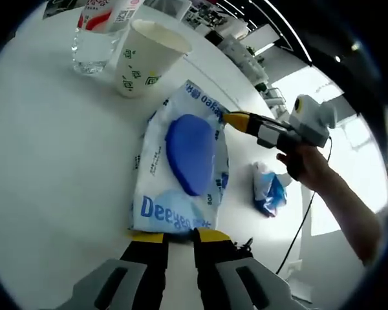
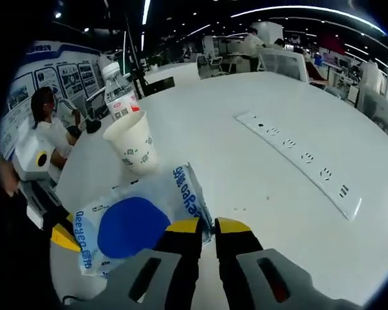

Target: Arrange the tabletop items into an orderly group along one side of the table until the central work area is clear of visible clutter.

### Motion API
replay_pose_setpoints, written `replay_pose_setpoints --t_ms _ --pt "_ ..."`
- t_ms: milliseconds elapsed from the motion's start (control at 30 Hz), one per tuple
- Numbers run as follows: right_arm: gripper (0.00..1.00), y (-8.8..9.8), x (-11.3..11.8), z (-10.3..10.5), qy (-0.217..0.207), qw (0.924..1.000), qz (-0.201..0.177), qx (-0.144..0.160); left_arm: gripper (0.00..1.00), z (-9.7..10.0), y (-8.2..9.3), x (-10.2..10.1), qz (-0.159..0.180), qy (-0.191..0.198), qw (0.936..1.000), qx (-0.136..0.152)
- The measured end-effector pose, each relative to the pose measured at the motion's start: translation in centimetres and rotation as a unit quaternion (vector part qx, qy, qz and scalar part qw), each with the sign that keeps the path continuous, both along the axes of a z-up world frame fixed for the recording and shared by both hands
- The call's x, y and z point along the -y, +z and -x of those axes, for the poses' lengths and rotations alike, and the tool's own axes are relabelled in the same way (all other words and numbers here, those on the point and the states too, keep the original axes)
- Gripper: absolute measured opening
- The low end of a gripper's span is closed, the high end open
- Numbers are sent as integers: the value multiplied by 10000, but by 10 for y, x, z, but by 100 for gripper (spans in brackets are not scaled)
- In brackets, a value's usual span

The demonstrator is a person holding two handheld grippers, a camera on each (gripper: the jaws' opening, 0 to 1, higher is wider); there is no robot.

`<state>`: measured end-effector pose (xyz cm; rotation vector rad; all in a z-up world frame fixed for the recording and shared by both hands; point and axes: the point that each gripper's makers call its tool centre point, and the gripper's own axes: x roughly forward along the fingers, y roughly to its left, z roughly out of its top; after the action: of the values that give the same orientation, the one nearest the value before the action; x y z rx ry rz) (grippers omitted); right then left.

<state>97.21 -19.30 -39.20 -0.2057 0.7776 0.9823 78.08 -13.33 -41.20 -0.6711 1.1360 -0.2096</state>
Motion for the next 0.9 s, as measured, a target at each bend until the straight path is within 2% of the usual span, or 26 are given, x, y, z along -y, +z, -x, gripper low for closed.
replay_pose_setpoints --t_ms 133,433,633,900 --pt "1 -3 2 2 22 10000 62 35 10 0 1 1 21 -76 10000 16" --pt "0 4 1 8 188 9994 224 192 2 3 7 3 88 -236 9997 72" --pt "0 22 9 15 62 9992 218 323 0 4 16 -1 77 -421 9989 169" --pt "0 36 24 22 -208 9985 208 459 0 4 23 -1 176 -533 9982 194"
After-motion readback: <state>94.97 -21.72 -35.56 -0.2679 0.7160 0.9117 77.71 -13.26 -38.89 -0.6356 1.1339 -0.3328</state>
